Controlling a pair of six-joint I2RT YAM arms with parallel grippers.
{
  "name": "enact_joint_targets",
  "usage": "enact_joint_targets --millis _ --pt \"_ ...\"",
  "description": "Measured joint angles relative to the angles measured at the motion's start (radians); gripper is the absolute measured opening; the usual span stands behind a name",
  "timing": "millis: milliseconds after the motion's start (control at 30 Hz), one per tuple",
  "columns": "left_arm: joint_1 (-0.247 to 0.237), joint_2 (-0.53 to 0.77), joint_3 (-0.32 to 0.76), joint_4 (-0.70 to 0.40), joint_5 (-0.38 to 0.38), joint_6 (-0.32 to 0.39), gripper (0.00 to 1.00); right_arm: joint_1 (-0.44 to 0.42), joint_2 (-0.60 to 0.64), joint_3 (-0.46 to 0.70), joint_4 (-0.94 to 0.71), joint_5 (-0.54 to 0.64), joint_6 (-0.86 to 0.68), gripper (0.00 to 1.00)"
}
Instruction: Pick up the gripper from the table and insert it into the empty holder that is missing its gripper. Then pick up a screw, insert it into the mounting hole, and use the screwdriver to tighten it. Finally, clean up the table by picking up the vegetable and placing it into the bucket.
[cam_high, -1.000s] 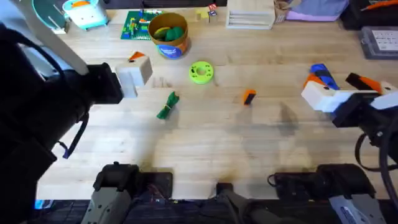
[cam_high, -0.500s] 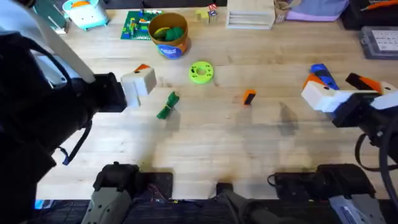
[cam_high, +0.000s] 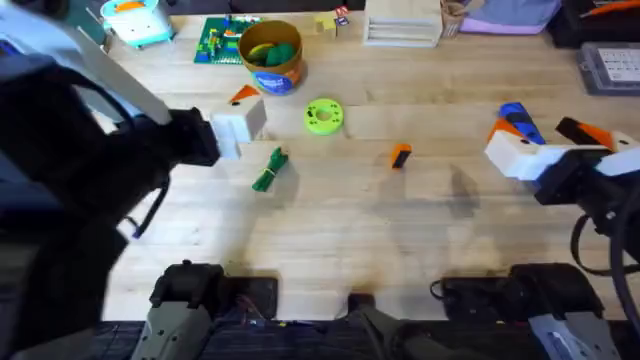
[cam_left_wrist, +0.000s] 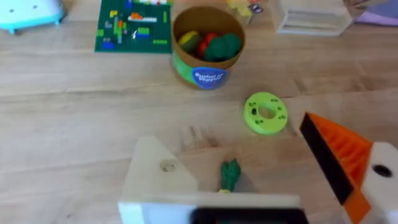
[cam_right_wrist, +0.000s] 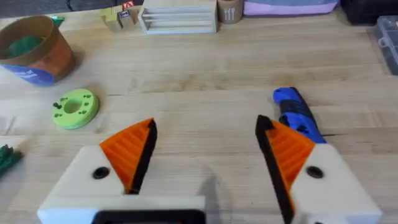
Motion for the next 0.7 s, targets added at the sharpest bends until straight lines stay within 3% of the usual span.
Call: enact_joint_targets --millis 167,300,433,700 --pt "-0.021 -0.058 -0.227 0.327 0.093 -0.003 0.993 0.0 0.0 0.0 0.0 0.0 0.0 0.991" --pt "-0.066 -0.116 -0.376 0.511 0.151 -0.007 0.993 0.0 0.0 0.0 0.0 0.0 0.0 0.991" --pt "-0.112 -0.162 -0.472 0.569 0.178 -0.023 0.993 0.0 0.0 0.0 0.0 0.0 0.0 0.991" --pt "-0.178 -0.276 -0.58 0.575 0.195 -0.038 0.993 0.0 0.0 0.0 0.0 0.0 0.0 0.991"
